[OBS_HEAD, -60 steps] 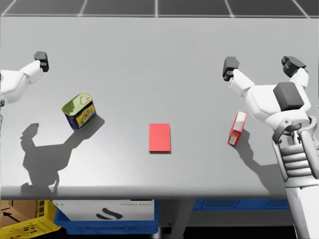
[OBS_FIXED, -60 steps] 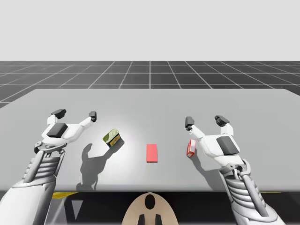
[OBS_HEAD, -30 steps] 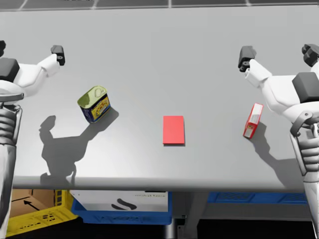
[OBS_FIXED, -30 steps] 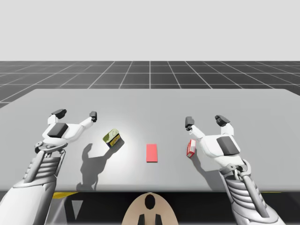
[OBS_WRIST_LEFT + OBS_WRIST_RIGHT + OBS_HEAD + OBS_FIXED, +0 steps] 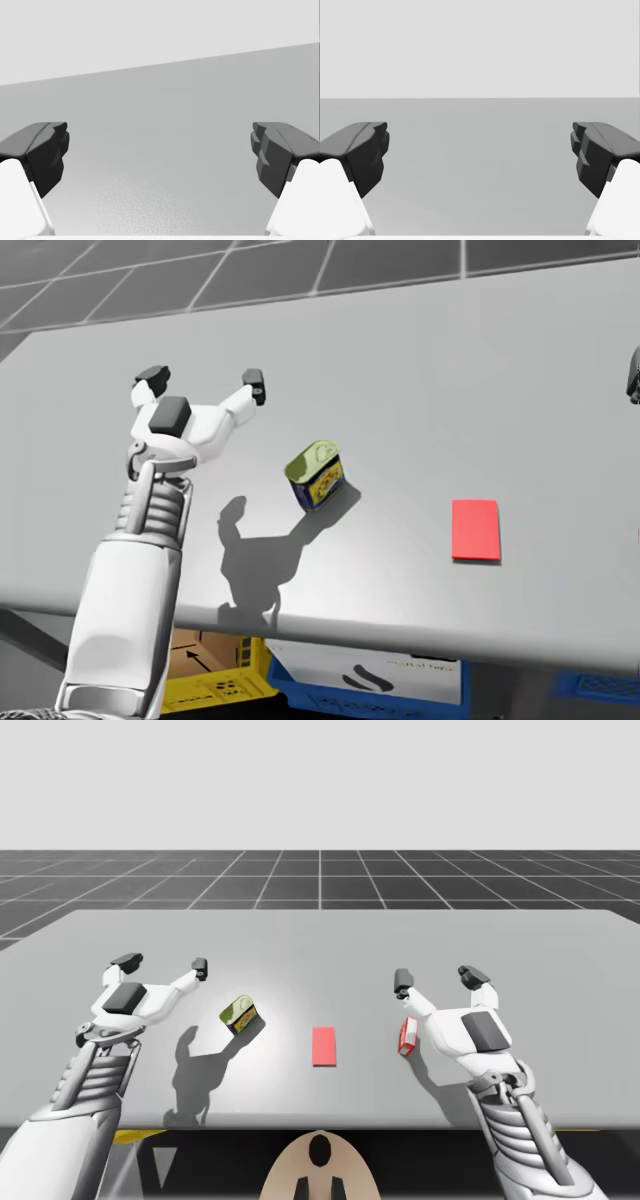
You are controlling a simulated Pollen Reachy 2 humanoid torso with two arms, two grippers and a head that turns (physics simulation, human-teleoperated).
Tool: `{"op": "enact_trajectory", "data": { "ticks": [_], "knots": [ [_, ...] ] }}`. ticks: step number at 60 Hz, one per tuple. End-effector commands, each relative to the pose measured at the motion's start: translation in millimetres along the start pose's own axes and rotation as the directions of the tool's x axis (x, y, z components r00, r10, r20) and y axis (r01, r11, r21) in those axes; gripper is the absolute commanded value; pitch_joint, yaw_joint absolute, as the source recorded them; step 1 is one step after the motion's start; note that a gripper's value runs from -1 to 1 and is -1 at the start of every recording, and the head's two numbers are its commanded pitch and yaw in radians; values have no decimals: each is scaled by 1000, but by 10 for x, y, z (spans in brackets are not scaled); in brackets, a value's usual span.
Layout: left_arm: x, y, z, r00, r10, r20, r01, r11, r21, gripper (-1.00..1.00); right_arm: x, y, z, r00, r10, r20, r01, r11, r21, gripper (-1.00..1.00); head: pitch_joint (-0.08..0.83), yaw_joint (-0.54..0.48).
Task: Look at the card. If it is red, pick the object on the left. If it is green, pick the object on the right.
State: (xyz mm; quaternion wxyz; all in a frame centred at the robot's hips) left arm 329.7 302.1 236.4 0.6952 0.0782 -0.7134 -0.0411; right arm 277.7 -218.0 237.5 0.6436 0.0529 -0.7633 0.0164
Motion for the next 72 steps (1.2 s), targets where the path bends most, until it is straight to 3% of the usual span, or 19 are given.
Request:
{"op": "enact_trajectory", "data": {
  "ticks": [1,10,16,19,26,29,39,49,54,59,61,64,72],
  "knots": [
    [4,-3,4,1000,-1,4,1,1000,-2,-1000,-22,42,8,1000,-20,-1,20,1000,-3,-1000,664,320],
    [15,-8,17,1000,12,8,-12,1000,-12,-1000,-23,44,12,1000,-20,0,20,1000,-3,-1000,664,317],
    [73,-49,62,997,74,-2,-74,995,-71,-1000,-23,43,11,1000,-22,1,22,1000,-2,-1000,668,313],
    [137,-76,122,991,135,-16,-136,983,-127,-1000,-34,48,11,1000,-21,0,21,1000,-1,-1000,668,315],
    [262,-113,310,981,193,-16,-192,959,-206,-1000,-76,54,3,1000,-17,-6,17,1000,-2,-1000,667,317],
    [310,-122,428,988,157,2,-152,957,-248,-1000,-96,58,1,1000,-10,-8,10,1000,-3,-1000,667,318],
    [370,-111,727,991,123,-50,-133,917,-377,-1000,-111,65,-1,1000,-8,-7,8,1000,-4,-1000,663,326],
    [241,-34,930,991,71,-113,-114,886,-450,-1000,-106,65,-1,1000,-6,-1,6,1000,-8,-1000,664,327],
    [136,3,998,987,49,-155,-119,864,-489,-1000,-108,65,-1,1000,-5,-1,5,1000,-8,-1000,665,325],
    [-72,49,1015,970,20,-241,-146,842,-519,-1000,-106,65,-1,1000,-2,0,2,1000,-9,-1000,668,326],
    [-127,57,1011,969,11,-246,-143,839,-526,-1000,-104,63,-1,1000,-1,1,1,1000,-10,-1000,668,326],
    [-250,76,985,958,14,-286,-174,822,-543,-1000,-99,60,0,1000,0,4,0,1000,-11,-1000,669,327],
    [-432,77,878,948,8,-317,-185,826,-533,-1000,-97,60,2,1000,3,7,-3,1000,-13,-1000,669,327]
  ]
}}
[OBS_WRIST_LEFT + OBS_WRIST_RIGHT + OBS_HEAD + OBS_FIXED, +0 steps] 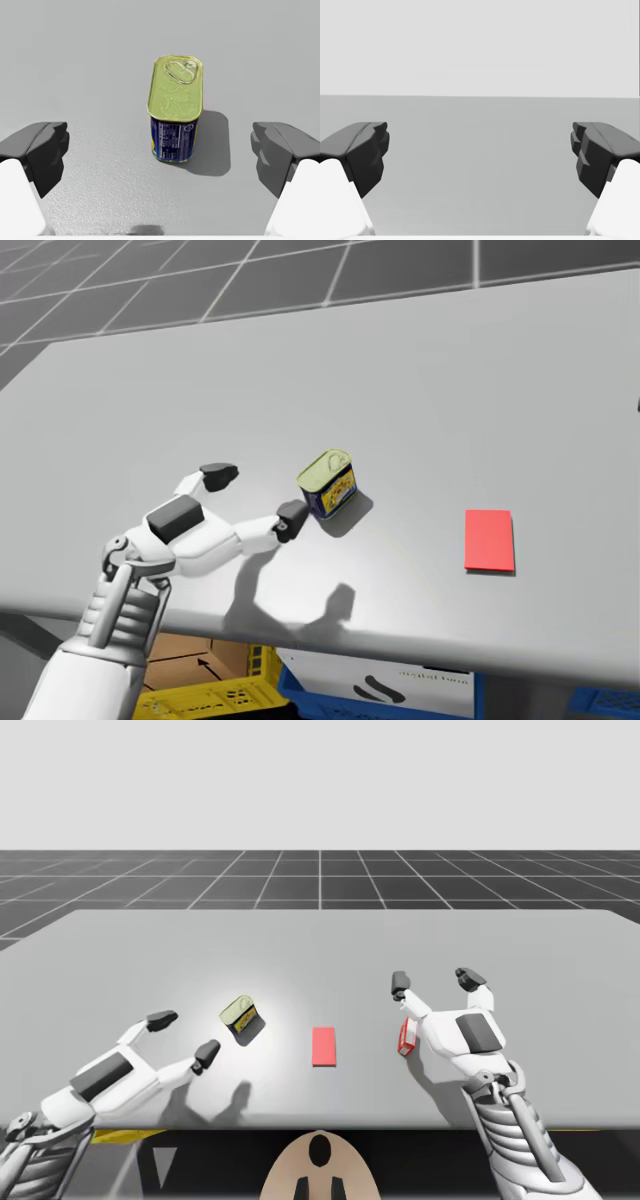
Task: Look at the card. If it is red, pick the object on the left. If it is green, pick the object on the right.
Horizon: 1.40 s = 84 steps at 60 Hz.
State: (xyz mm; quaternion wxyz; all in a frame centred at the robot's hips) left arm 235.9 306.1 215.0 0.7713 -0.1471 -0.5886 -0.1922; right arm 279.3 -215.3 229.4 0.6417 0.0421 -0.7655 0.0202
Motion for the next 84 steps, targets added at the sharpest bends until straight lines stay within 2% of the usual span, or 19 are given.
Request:
{"op": "enact_trajectory", "data": {
  "ticks": [1,15,32,44,53,55,56,57,58,59,73,84],
  "knots": [
    [-217,91,-99,998,17,-67,-19,999,-31,-1000,-11,39,7,1000,-18,2,18,1000,-6,-1000,669,327],
    [-298,62,-472,992,21,-124,-26,999,-32,-1000,-3,35,14,1000,-14,5,14,1000,-5,-1000,668,325],
    [-268,-64,-904,989,-11,-145,7,1000,-29,-1000,9,33,17,1000,-12,8,13,1000,-4,-1000,666,313],
    [-231,-92,-1076,990,-7,-144,6,1000,-12,-1000,15,33,18,1000,-13,10,13,1000,-5,-1000,666,306],
    [-254,-112,-1132,989,-23,-144,21,1000,-16,-1000,16,36,20,1000,-13,9,13,1000,-5,-1000,664,302],
    [-264,-110,-1132,989,-24,-145,23,1000,-14,-763,16,36,21,1000,-13,9,13,1000,-5,-1000,663,301],
    [-269,-109,-1130,989,-26,-145,25,1000,-11,-331,16,36,21,1000,-13,9,13,1000,-5,-1000,663,301],
    [-273,-107,-1126,989,-27,-145,26,1000,-10,366,16,36,21,1000,-13,10,13,1000,-5,-1000,662,302],
    [-278,-102,-1122,989,-28,-146,27,1000,-10,711,17,36,21,1000,-13,10,13,1000,-5,-1000,660,301],
    [-281,-100,-1120,989,-29,-147,28,1000,-9,847,18,36,22,1000,-13,10,13,1000,-5,-1000,660,301],
    [-298,-92,-1093,985,-57,-162,54,998,-19,961,13,27,9,1000,-14,10,14,1000,-4,-1000,607,302],
    [-316,-94,-1086,984,-63,-166,61,998,-20,949,-26,40,8,1000,-12,-1,12,1000,-1,-1000,431,314]
  ]
}}
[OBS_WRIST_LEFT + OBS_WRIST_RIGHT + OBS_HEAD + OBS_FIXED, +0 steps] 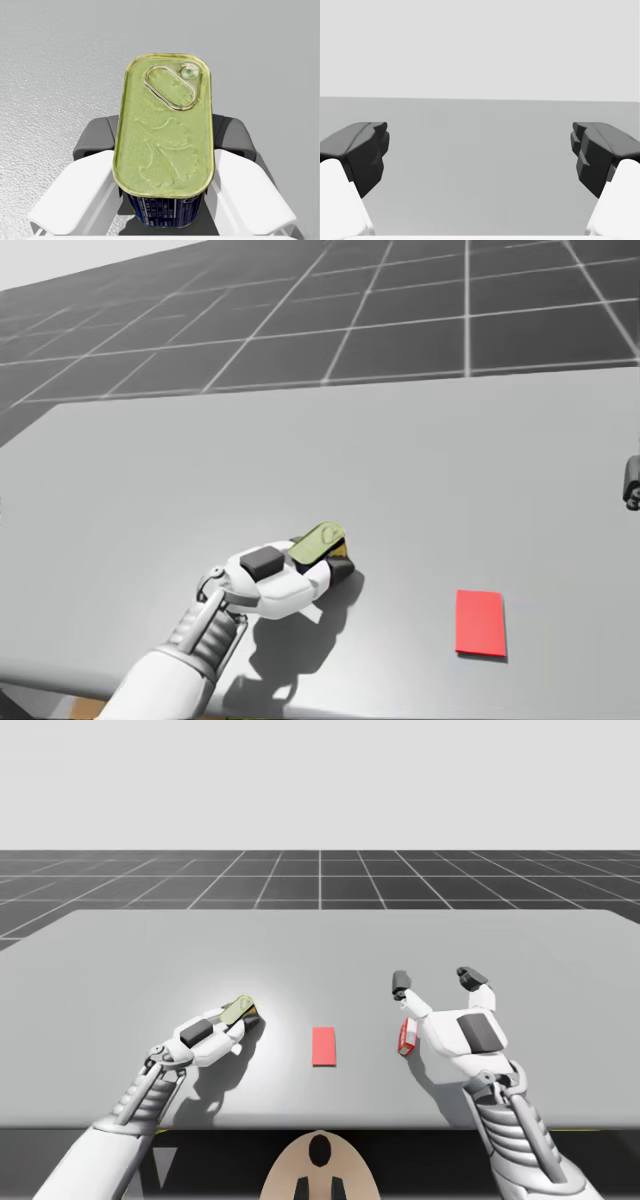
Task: Look at the card. If it is red, pick the object on the left. If it is green, pick the object on the right.
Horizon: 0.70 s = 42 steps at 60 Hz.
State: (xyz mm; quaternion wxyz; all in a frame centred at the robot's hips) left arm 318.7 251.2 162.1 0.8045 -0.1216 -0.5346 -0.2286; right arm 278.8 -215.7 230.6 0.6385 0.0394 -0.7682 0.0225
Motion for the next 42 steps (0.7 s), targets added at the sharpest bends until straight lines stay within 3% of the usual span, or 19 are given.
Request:
{"op": "enact_trajectory", "data": {
  "ticks": [1,11,19,32,42],
  "knots": [
    [-67,-3,-1,1000,-4,-25,4,1000,0,955,-40,44,5,1000,-19,-9,19,1000,-2,-1000,412,315],
    [-54,-14,22,1000,-14,-23,14,1000,-5,952,-38,50,10,1000,-11,-9,11,1000,-17,-1000,285,315],
    [72,-56,92,1000,-14,-7,14,1000,-21,1000,-35,32,9,999,-23,-32,23,1000,6,-1000,259,306],
    [657,-83,371,994,-64,89,64,998,2,1000,-37,19,6,1000,0,-14,0,1000,12,-1000,256,298],
    [1222,-75,685,978,-70,197,66,997,27,1000,-36,11,30,1000,14,14,-15,998,69,-1000,257,289]
  ]
}}
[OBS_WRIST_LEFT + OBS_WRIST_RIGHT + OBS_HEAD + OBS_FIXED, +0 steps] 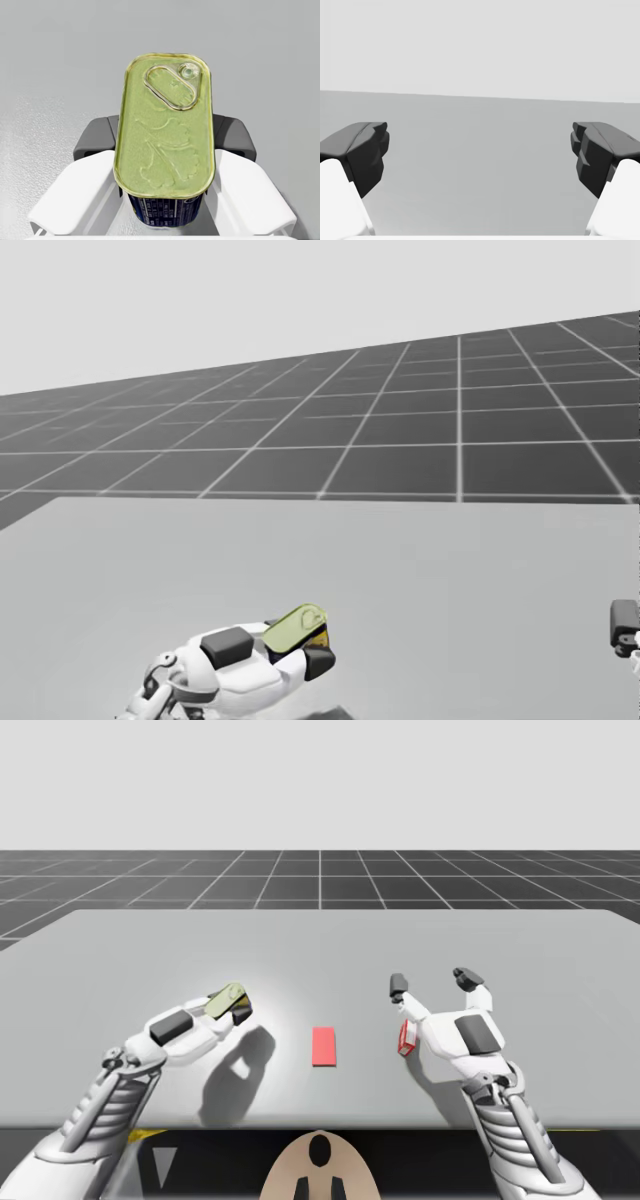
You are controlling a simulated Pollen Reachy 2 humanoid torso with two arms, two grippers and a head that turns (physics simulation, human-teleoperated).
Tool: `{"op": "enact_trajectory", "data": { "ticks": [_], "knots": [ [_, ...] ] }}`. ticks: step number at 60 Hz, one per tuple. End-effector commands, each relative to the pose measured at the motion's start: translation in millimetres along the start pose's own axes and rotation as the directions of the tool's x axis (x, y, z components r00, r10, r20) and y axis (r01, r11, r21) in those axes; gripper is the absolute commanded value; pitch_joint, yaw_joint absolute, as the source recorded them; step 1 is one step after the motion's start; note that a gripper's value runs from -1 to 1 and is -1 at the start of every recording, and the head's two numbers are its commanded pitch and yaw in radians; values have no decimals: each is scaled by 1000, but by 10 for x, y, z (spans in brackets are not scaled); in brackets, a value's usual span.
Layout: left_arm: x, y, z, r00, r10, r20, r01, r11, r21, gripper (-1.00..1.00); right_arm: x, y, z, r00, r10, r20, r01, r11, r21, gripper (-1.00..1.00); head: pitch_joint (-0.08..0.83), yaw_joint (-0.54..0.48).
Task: Look at the card. If it is red, pick the object on the left. If it is green, pick the object on the right.
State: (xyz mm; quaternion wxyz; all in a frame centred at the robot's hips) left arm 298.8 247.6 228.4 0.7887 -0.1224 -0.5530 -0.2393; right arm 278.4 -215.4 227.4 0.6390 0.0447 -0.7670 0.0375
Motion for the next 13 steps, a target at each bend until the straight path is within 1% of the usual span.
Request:
{"op": "enact_trajectory", "data": {
  "ticks": [1,3,4,6,8,10,11,13],
  "knots": [
    [719,40,267,986,-44,161,39,999,35,1000,-6,9,21,1000,4,19,-5,999,43,-1000,258,289],
    [791,38,309,983,-49,177,42,998,40,1000,-7,13,26,1000,9,22,-10,999,46,-1000,259,288],
    [905,34,373,978,-61,202,51,997,54,1000,-8,17,29,1000,10,23,-11,999,52,-1000,261,287],
    [982,29,420,973,-67,221,55,997,61,1000,-10,21,33,1000,9,23,-11,998,57,-1000,261,286],
    [1133,16,511,962,-75,261,58,996,72,1000,-13,26,37,1000,17,25,-19,998,62,-1000,262,285],
    [1202,10,556,955,-79,285,59,995,79,1000,-14,28,39,1000,16,24,-17,998,65,-1000,263,284],
    [1299,1,618,943,-82,324,54,994,93,1000,-15,29,42,1000,17,26,-19,997,69,-1000,263,284],
    [1361,-5,660,935,-80,346,49,994,97,1000,-17,29,43,999,19,28,-21,997,71,-1000,262,284]
  ]
}}
